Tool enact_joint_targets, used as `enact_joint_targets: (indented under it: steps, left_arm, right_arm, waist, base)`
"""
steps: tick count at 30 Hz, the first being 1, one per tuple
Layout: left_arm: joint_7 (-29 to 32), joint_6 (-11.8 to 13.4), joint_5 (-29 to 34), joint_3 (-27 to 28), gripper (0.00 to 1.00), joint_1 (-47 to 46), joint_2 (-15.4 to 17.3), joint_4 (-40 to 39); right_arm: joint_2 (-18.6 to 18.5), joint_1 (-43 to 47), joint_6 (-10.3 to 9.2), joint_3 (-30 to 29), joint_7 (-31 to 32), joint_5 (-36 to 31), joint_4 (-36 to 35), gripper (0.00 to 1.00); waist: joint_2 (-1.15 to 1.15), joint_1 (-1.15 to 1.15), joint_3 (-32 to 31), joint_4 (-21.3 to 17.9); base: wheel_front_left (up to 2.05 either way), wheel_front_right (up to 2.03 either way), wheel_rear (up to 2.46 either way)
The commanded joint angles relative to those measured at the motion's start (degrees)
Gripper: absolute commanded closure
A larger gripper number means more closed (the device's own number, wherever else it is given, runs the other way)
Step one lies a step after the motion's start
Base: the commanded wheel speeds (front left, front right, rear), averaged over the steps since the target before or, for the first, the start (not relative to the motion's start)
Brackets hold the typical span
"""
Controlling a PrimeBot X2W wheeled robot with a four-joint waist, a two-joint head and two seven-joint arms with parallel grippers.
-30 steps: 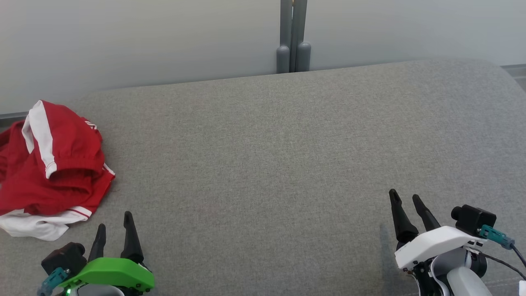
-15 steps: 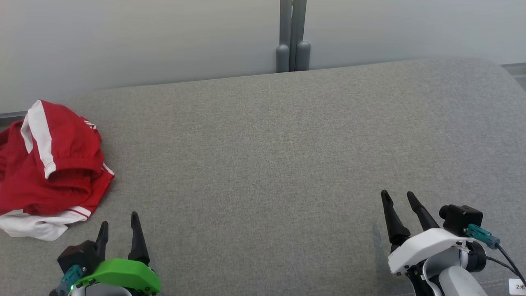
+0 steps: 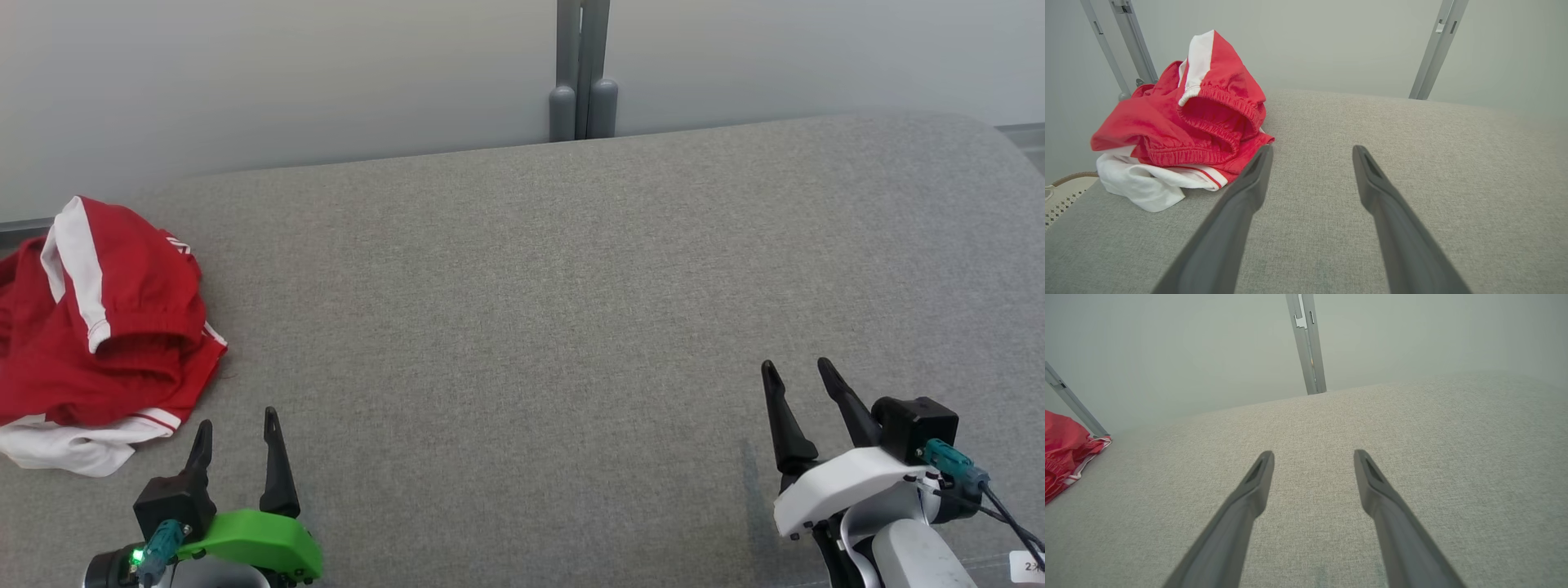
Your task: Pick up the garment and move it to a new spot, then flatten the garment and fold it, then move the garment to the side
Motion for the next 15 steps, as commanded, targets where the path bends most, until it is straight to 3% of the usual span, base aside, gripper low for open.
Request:
enact_joint_targets:
  steps: [1,15]
  left_arm:
    - [-0.7,0.6,1.8,-0.1,0.00,0.8,0.5,-0.2]
    - [-2.1,1.1,7.2,0.2,0.00,0.7,0.3,0.4]
  right_arm:
    - [-0.1,-0.1,0.02,0.0,-0.8,-2.1,-0.5,0.00]
    - [0.2,0.1,0.02,-1.0,-2.3,-8.6,-0.3,0.00]
  waist:
    - [0.00,0.00,0.0,0.0]
    - [0.00,0.00,0.2,0.0]
  base:
    - [0.00,0.00,0.00]
    - [0.00,0.00,0.00]
